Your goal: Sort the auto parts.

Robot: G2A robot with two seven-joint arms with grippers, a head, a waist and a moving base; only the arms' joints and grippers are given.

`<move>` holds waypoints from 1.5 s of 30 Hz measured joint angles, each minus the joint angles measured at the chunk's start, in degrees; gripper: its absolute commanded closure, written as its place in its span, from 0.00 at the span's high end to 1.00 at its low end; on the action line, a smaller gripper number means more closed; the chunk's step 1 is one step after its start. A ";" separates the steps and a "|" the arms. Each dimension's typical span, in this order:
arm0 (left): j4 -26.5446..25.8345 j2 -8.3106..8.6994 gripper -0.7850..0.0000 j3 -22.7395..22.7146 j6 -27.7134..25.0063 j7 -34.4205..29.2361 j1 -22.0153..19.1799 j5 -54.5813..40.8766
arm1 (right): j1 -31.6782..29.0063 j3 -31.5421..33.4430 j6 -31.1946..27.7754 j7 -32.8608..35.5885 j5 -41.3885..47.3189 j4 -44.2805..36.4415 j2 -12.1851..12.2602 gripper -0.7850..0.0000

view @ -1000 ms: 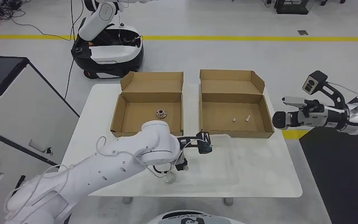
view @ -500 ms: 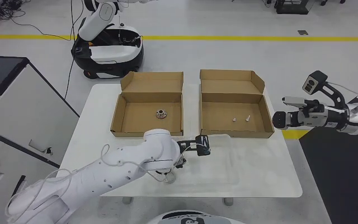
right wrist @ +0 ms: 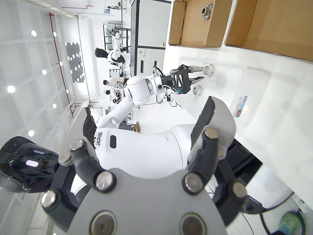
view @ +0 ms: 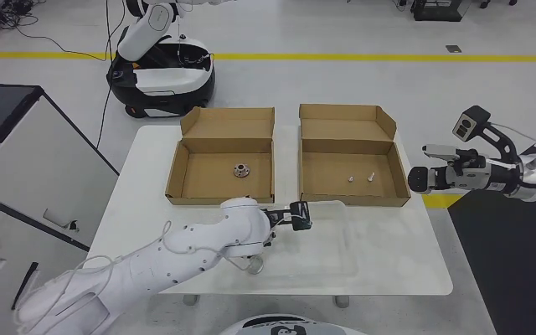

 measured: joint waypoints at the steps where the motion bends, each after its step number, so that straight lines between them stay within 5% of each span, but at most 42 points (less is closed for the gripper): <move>1: 0.27 -0.11 0.37 0.16 -0.31 -0.11 -0.03 0.08 | 0.00 0.00 0.00 0.00 0.00 0.00 0.00 1.00; 23: 3.30 -2.10 0.39 1.34 -2.85 -2.27 0.29 2.45 | 0.00 0.00 0.00 0.00 0.00 0.00 0.00 1.00; 37: 0.75 -2.16 0.47 2.79 -2.46 -5.50 0.00 -4.34 | 0.00 0.00 0.00 0.00 0.00 0.00 0.00 1.00; 45: 0.51 -2.29 0.44 3.12 -1.99 -5.71 -1.46 -6.74 | 0.00 0.00 0.00 0.00 0.00 0.00 0.00 1.00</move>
